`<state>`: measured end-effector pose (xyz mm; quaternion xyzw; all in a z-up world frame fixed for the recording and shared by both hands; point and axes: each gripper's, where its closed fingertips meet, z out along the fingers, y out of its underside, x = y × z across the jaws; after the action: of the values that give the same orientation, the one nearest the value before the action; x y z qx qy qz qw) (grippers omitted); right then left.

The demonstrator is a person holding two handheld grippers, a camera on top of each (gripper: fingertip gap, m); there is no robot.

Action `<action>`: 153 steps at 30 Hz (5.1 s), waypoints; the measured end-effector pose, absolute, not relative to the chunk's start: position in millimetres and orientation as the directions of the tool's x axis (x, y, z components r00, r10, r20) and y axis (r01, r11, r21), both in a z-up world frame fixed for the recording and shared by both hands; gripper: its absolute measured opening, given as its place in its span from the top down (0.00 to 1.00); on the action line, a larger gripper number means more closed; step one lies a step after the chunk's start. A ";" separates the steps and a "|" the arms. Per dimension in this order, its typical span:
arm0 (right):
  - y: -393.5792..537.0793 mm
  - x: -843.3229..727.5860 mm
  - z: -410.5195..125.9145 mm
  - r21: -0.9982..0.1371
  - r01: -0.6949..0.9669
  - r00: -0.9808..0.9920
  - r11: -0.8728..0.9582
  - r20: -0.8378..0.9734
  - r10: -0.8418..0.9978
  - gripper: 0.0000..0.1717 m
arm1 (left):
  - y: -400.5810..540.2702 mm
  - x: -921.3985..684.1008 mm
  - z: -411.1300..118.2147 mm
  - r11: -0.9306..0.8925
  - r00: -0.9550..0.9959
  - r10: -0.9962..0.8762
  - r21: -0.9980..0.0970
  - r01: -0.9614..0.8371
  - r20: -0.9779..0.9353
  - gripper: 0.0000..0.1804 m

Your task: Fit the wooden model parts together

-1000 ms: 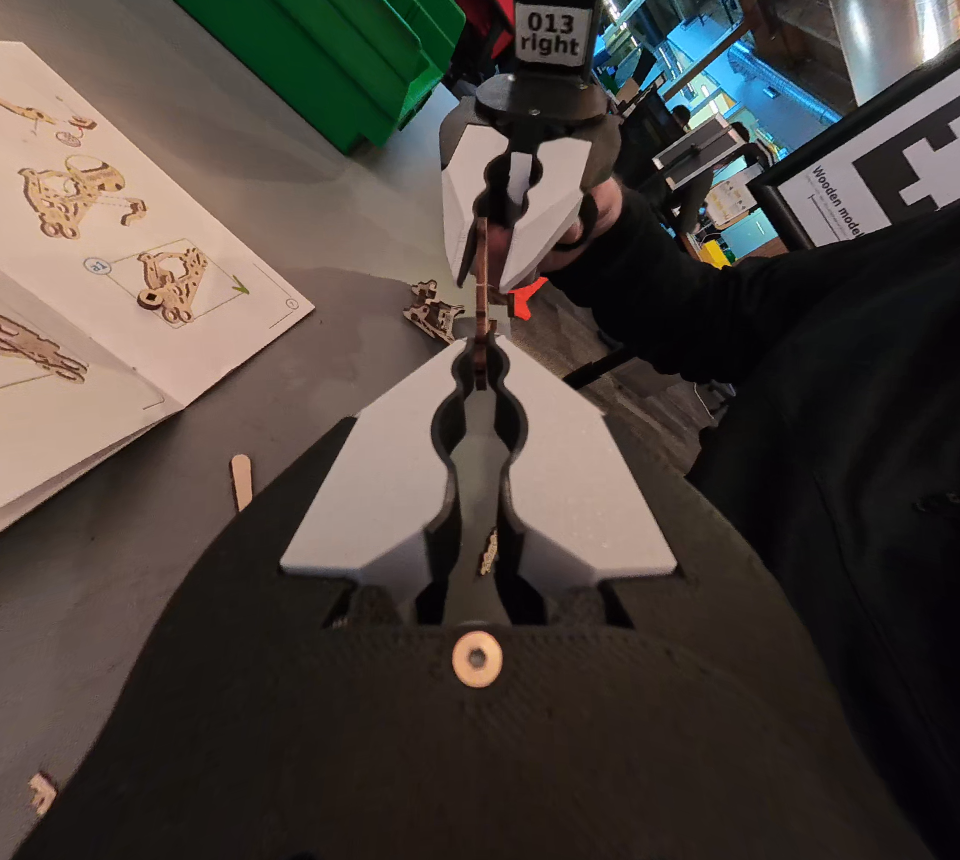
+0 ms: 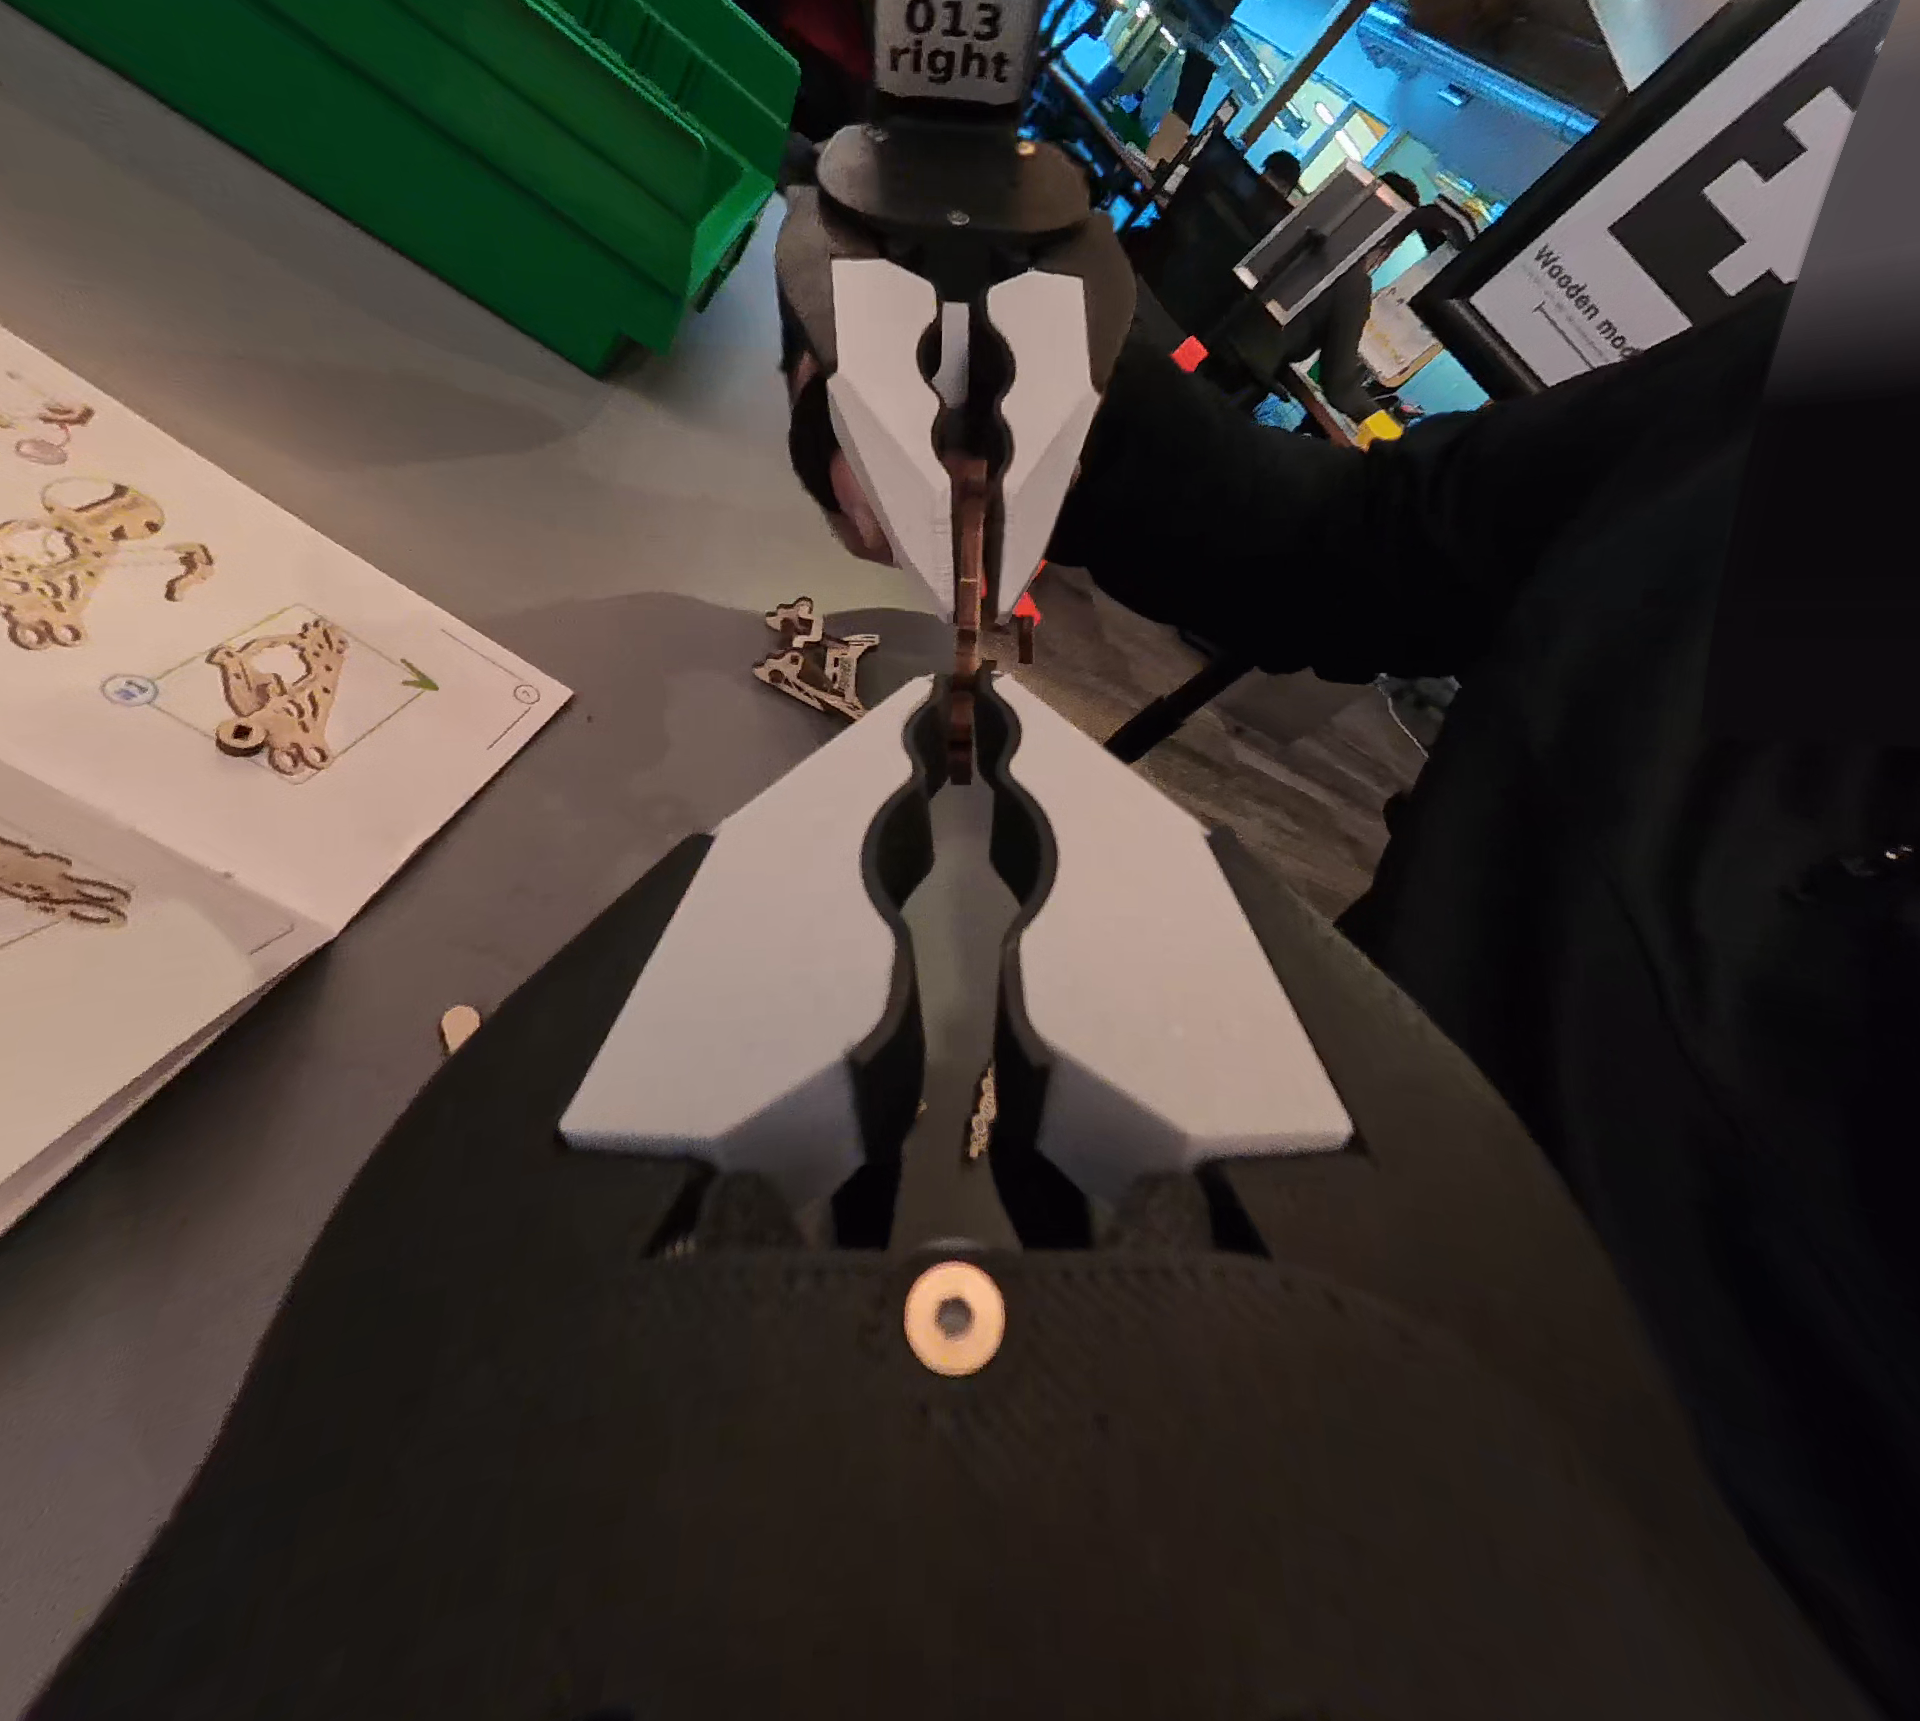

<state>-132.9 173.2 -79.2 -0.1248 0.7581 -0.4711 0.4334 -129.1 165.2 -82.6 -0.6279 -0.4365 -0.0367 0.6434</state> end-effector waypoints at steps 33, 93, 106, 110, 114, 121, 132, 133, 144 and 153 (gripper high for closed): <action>174.2 -135.0 -74.8 -0.832 0.232 -0.584 0.505 -0.534 -0.611 0.99 | 164.8 -135.2 -72.3 0.279 0.627 0.448 -0.766 0.579 0.637 1.00; 138.5 -166.8 -80.8 -0.836 0.306 -0.814 0.455 -0.478 -0.331 0.97 | 143.9 -165.8 -79.1 0.259 0.446 0.765 -0.857 0.446 0.464 0.97; 150.3 -167.8 -65.3 -0.860 0.220 -0.821 0.461 -0.418 -0.389 0.94 | 140.8 -158.7 -61.3 0.300 0.506 0.709 -0.860 0.413 0.491 0.98; 147.5 -169.2 -65.4 -0.869 0.189 -0.854 0.457 -0.375 -0.360 0.95 | 141.8 -158.0 -59.6 0.280 0.499 0.729 -0.869 0.408 0.469 0.98; 145.6 -172.8 -70.3 -0.858 0.199 -0.877 0.473 -0.372 -0.306 0.94 | 142.3 -158.8 -61.5 0.238 0.472 0.777 -0.889 0.391 0.416 0.98; 147.9 -166.7 -70.0 -0.875 0.137 -0.885 0.464 -0.318 -0.340 0.88 | 145.8 -153.5 -60.1 0.131 0.514 0.800 -0.926 0.354 0.309 0.99; 162.2 -163.0 -34.1 -0.901 -0.041 -0.865 0.431 -0.184 -0.467 0.88 | 142.0 -137.1 -49.2 -0.672 0.523 0.671 -0.729 0.129 -0.525 0.99; 160.4 -157.1 -32.3 -0.898 -0.048 -0.857 0.438 -0.188 -0.479 0.87 | 142.3 -136.5 -51.6 -0.761 0.510 0.597 -0.639 0.114 -0.620 0.99; 156.9 -110.9 -59.2 -0.827 -0.117 -0.667 0.551 -0.345 -0.660 0.82 | 166.2 -109.9 -61.4 -0.981 0.489 0.100 -0.167 -0.095 -0.867 0.99; 157.0 -95.4 -65.7 -0.844 -0.210 -0.603 0.493 -0.285 -0.745 0.92 | 161.9 -98.7 -69.0 -0.989 0.496 0.056 -0.116 -0.092 -0.867 0.99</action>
<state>-95.4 157.0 -65.7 -0.2989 0.7985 -0.4050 0.3303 -98.7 161.9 -69.0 -0.8616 0.0103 0.5020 0.0735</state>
